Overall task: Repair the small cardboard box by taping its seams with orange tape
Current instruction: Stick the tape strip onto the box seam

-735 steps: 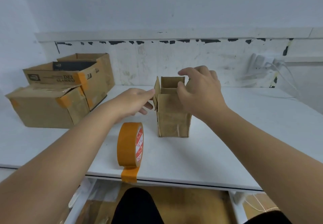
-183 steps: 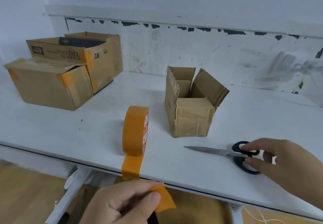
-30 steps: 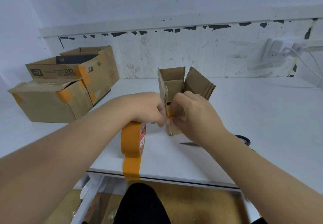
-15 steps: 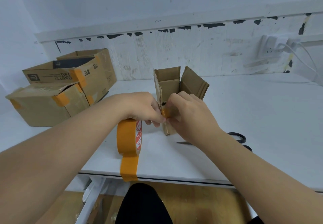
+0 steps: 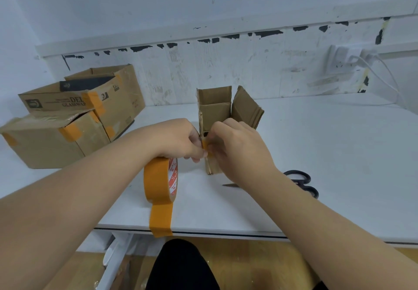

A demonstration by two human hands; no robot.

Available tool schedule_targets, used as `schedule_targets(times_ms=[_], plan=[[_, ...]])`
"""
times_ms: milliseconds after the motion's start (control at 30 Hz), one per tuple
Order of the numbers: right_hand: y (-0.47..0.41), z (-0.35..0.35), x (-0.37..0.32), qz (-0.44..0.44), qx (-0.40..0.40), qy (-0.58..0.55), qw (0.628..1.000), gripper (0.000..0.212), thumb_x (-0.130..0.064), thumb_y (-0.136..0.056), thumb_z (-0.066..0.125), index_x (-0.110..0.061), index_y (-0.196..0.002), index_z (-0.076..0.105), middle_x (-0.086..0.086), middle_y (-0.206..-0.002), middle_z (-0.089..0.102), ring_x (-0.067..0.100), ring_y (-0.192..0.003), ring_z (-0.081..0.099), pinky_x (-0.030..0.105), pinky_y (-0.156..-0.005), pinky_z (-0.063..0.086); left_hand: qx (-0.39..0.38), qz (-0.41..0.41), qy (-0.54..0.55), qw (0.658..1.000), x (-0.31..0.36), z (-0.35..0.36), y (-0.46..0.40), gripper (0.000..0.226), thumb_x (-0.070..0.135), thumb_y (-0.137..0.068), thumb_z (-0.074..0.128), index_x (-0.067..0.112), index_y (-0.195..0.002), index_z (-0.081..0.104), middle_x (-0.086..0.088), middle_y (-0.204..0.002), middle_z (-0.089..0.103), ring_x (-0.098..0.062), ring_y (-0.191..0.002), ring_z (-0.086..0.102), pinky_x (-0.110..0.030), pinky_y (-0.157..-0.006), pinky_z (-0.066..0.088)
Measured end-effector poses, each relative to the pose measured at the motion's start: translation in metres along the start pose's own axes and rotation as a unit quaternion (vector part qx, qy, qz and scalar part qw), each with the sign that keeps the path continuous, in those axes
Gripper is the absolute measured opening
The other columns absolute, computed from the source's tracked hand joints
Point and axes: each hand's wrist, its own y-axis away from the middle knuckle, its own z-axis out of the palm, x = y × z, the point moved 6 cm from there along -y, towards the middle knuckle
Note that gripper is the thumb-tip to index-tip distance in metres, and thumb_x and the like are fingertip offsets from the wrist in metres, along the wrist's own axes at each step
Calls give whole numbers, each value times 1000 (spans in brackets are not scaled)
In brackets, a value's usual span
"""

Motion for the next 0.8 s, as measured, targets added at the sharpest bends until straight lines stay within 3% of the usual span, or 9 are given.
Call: schedule_targets(times_ms=[167, 400, 600, 700, 800], plan=[[-1, -1, 1, 18, 25, -15, 999, 13, -26, -78, 58, -16, -79, 67, 1, -73, 59, 26, -60, 51, 33, -56, 43, 27, 24, -6, 999, 0, -4, -1, 23, 42, -87, 62, 24, -84, 76, 5, -87, 72, -10, -84, 63, -28, -79, 51], [-3, 1, 0, 26, 39, -4, 999, 7, -21, -80, 65, -15, -78, 66, 1, -69, 57, 23, -59, 47, 30, -56, 38, 51, 50, -7, 997, 0, -7, 0, 22, 38, -89, 60, 25, -79, 75, 8, -82, 72, -10, -81, 64, -29, -77, 52], [0, 3, 0, -6, -25, 33, 999, 19, -18, -75, 74, -13, -89, 63, 3, -83, 61, 27, -70, 54, 32, -62, 40, 40, 45, -9, 998, 0, -7, 1, 21, 38, -88, 61, 23, -85, 75, 6, -85, 70, -9, -80, 63, -23, -73, 49], [1, 4, -1, -9, -28, 43, 999, 22, -14, -72, 75, -11, -89, 61, 4, -83, 59, 28, -69, 53, 32, -61, 39, 54, 36, -36, 997, 3, -8, -1, 19, 39, -84, 66, 22, -83, 75, 7, -78, 67, -8, -72, 59, -21, -63, 47], [3, 4, 0, -19, -30, 52, 998, 24, -15, -69, 73, -11, -90, 61, 3, -84, 58, 27, -68, 52, 31, -60, 37, 49, 27, -55, 997, 4, -8, -2, 23, 43, -82, 67, 21, -84, 75, 7, -78, 67, -9, -72, 59, -23, -65, 47]])
